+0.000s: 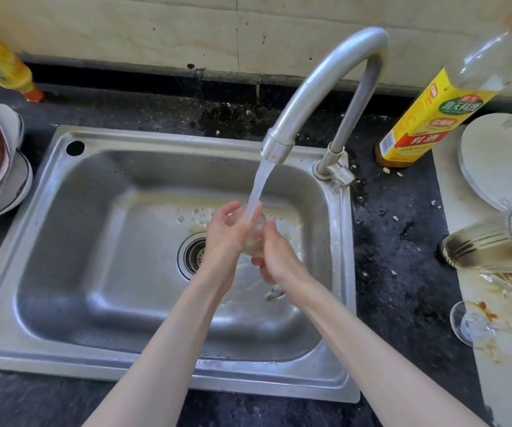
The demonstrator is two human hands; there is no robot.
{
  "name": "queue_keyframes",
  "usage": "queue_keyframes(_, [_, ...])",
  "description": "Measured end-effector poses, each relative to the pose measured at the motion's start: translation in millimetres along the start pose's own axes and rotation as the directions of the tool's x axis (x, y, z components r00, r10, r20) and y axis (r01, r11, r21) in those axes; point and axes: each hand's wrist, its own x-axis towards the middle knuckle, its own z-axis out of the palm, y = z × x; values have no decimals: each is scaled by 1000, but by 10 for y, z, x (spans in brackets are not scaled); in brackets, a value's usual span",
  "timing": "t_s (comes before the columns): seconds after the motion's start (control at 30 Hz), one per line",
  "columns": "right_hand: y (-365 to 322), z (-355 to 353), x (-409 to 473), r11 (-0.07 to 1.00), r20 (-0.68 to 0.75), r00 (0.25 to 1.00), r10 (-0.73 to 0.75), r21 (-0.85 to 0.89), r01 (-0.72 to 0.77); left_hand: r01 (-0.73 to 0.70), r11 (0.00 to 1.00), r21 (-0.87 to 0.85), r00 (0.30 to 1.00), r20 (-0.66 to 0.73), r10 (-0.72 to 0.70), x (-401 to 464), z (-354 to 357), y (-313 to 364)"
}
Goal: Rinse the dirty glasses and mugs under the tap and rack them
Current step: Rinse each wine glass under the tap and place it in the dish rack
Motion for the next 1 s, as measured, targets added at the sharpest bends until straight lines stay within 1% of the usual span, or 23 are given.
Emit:
queue_keyframes(0.07, [-57,-46,-3,927,239,956,168,293,-236,-13,999,36,998,61,11,24,-49,38])
queue_keyframes(0.13, [-39,-81,5,904,335,924,186,309,-294,-33,996,89,993,115,22,11,-103,32])
queue_keyframes(0.2, [-35,-19,13,946,245,959,140,253,-202,-55,988,142,997,60,47,-41,-92,24])
queue_keyframes(0.27, [-51,97,2,989,59,998,2,145,-11,-30,990,141,997,-60,39,-67,-22,35])
queue_keyframes(0.3, [-57,130,-3,993,-6,997,-73,90,73,-29,992,126,995,-89,41,-71,1,45])
queue_keyframes(0.33, [-52,152,0,987,-45,990,-132,82,136,-42,993,110,994,-93,52,-74,7,60])
queue_keyframes(0.37, [-44,145,12,982,-33,989,-143,120,146,-59,994,96,994,-81,67,-66,0,77])
queue_keyframes(0.4, [-44,112,17,978,47,995,-88,194,78,-84,992,95,994,-56,89,-34,-36,78])
queue_keyframes(0.43, [-46,72,24,961,185,983,6,269,-56,-106,990,95,994,-16,107,3,-85,74])
queue_keyframes(0.47, [-54,31,14,938,318,945,78,298,-178,-121,989,86,992,31,119,20,-125,77])
queue_keyframes(0.5, [-35,1,18,926,384,918,94,304,-222,-128,988,84,990,71,122,25,-154,81])
queue_keyframes(0.53, [-14,0,33,919,391,916,93,321,-230,-132,987,87,988,90,124,28,-172,77])
queue_keyframes(0.57, [13,26,48,920,357,931,73,337,-202,-133,988,85,989,79,126,20,-184,67])
queue_keyframes(0.6, [30,60,33,943,289,957,28,309,-121,-139,987,77,989,52,135,6,-187,55])
queue_keyframes(0.63, [39,99,15,975,191,980,-56,224,12,-146,988,58,989,30,144,-17,-186,48])
queue_keyframes(0.67, [44,142,-1,982,105,983,-151,133,136,-142,989,39,990,18,142,-25,-190,34])
queue_keyframes(0.7, [64,179,-10,973,68,973,-221,90,215,-128,991,39,992,21,128,-29,-193,30])
queue_keyframes(0.73, [78,199,-18,964,45,967,-249,106,244,-112,992,61,993,47,109,-38,-197,42])
queue_keyframes(0.77, [92,192,-13,963,39,974,-222,162,213,-109,989,99,990,98,99,-38,-207,51])
queue_keyframes(0.8, [74,170,-14,954,60,989,-136,276,114,-118,982,147,982,161,94,-43,-211,65])
queue_keyframes(0.87, [-3,99,-29,860,222,975,25,493,-134,-144,964,222,953,292,75,-74,-242,73])
queue_keyframes(0.93, [-43,40,-16,830,330,943,34,517,-211,-172,959,225,923,378,76,-131,-285,93])
queue_keyframes(1.0, [-59,22,-13,855,344,939,15,483,-191,-197,959,203,899,428,94,-155,-347,106])
